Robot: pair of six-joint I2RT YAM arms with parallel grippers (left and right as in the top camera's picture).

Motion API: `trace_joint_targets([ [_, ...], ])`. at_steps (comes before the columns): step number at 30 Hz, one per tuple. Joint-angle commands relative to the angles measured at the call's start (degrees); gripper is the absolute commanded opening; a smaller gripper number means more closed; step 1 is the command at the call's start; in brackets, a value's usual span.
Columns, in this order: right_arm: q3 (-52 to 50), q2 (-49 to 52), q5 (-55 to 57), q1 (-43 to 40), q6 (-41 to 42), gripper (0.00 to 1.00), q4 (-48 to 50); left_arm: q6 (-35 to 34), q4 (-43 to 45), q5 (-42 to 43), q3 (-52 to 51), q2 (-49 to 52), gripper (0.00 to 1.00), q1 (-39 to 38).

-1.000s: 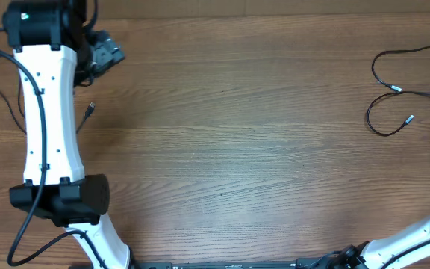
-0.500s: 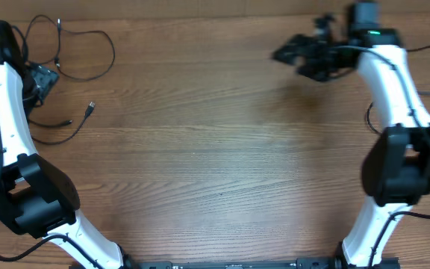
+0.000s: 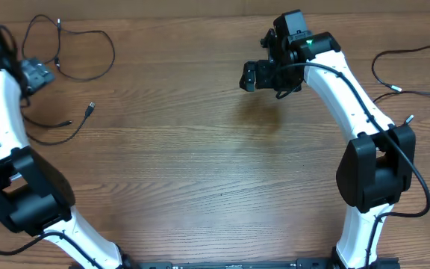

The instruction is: Untangle cables

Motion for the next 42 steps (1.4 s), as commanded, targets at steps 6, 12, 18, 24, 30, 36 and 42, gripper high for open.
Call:
trace_joint_targets([
  [6, 0.37, -0.17, 1.9, -0.85, -0.28, 1.0, -0.17, 2.86, 1.33, 9.4, 6.21, 1.38, 1.0, 10.34],
  [12, 0.37, -0.17, 1.9, -0.85, -0.28, 1.0, -0.17, 2.89, 5.35, 10.23, 6.21, 5.86, 1.0, 10.32],
  [18, 0.37, -0.17, 1.9, -0.85, -0.28, 1.0, -0.17, 2.89, 6.73, 9.29, 6.23, 14.4, 1.0, 9.53],
  [24, 0.37, -0.17, 1.9, -0.85, -0.28, 1.0, -0.17, 6.86, 12.66, 8.31, 6.21, 18.01, 0.97, 9.77],
  [30, 0.37, -0.17, 1.9, -0.85, -0.28, 1.0, -0.17, 10.64, 17.66, 8.07, 6.21, 21.24, 0.98, 9.73],
  [36, 0.37, -0.17, 1.9, -0.85, -0.28, 1.0, -0.17, 10.88, 19.39, 6.69, 6.21, 25.14, 1.0, 9.9],
  [42, 0.37, -0.17, 1.9, -0.85, -0.28, 1.0, -0.17, 10.84, 19.28, 6.82, 5.77, 26.27, 0.8, 9.97],
])
